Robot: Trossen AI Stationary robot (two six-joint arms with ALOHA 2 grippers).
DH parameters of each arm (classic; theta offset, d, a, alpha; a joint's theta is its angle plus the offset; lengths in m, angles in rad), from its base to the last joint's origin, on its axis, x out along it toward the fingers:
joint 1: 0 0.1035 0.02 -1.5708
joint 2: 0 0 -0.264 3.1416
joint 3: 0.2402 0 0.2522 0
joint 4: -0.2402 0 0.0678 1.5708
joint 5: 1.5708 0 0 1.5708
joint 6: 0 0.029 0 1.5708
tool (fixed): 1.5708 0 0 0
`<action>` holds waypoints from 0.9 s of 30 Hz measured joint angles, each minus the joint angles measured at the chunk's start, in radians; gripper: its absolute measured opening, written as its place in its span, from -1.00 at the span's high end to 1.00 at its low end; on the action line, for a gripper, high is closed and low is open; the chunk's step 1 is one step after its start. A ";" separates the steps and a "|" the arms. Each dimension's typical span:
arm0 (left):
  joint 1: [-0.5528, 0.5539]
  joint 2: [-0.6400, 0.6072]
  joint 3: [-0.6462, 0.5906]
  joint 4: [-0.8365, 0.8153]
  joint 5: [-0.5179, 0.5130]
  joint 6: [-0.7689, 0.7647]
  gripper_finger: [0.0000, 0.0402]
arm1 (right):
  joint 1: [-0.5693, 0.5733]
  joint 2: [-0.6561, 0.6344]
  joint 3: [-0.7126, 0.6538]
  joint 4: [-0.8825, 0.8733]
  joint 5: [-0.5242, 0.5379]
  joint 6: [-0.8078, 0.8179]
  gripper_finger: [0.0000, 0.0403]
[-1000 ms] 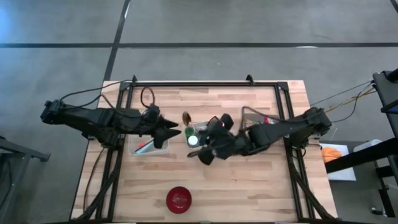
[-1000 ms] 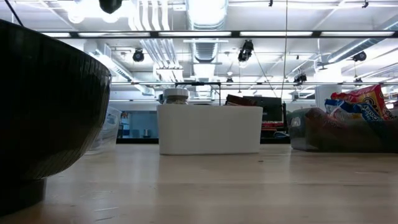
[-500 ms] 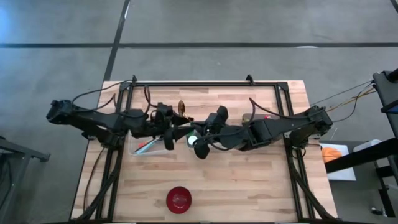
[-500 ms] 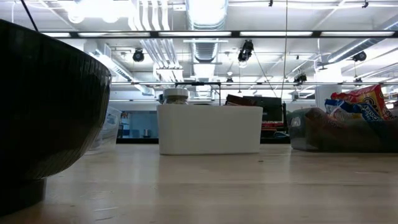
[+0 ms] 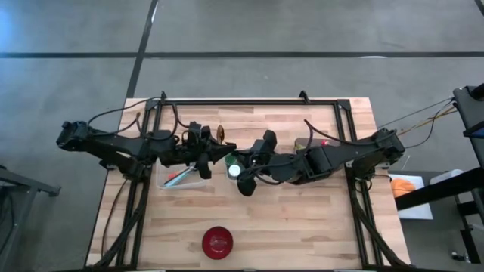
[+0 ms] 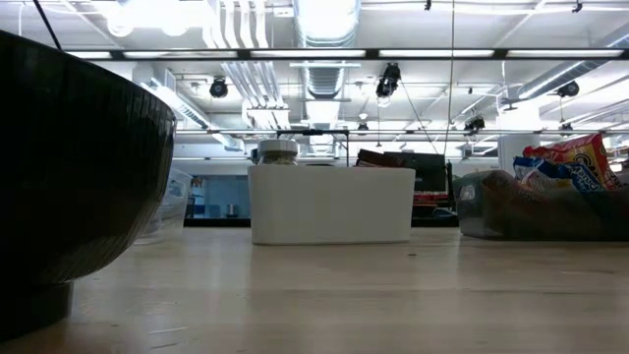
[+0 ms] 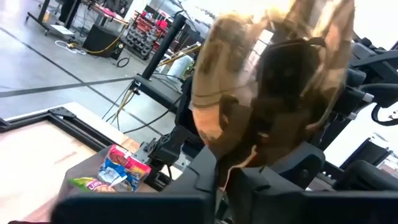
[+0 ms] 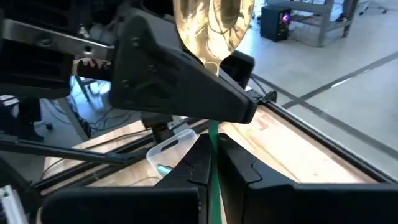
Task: Pick & Place Food Item
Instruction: Put the green spoon into the transparent bin
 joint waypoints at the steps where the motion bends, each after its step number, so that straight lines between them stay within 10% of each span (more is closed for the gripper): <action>1: 0.000 0.000 0.000 -0.002 0.000 -0.001 0.92 | 0.000 0.000 0.000 0.001 -0.009 0.000 0.96; 15: 0.000 -0.043 0.002 -0.073 0.033 -0.105 0.99 | -0.002 -0.004 0.000 0.038 -0.047 -0.043 0.92; 27: -0.001 -0.083 0.171 -0.513 0.025 -0.139 0.99 | -0.002 -0.006 0.000 0.020 -0.106 -0.093 0.10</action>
